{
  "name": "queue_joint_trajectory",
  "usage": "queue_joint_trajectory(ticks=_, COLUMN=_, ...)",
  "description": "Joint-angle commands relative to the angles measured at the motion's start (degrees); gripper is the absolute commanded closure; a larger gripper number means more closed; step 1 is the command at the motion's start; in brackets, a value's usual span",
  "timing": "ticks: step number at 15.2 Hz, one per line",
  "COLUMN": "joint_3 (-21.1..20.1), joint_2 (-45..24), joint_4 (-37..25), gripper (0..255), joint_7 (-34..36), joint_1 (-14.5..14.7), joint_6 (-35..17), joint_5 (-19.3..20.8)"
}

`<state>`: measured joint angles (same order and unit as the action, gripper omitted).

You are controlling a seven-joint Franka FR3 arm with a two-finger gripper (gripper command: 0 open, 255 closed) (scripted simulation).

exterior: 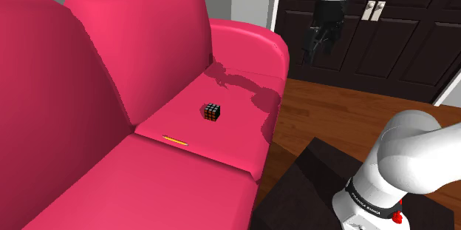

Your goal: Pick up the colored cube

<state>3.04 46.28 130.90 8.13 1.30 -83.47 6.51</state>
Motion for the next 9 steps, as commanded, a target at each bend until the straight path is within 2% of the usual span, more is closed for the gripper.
queue_joint_trajectory(ticks=1, joint_3=0.0, joint_2=0.0, joint_4=0.0, gripper=0, joint_7=0.0, joint_1=0.0, joint_6=0.0, joint_5=0.0)
queue_joint_trajectory(ticks=9, joint_3=-0.15, joint_2=-11.55, joint_4=2.73, gripper=0, joint_7=1.56, joint_1=1.31, joint_6=-14.78, joint_5=-1.44)
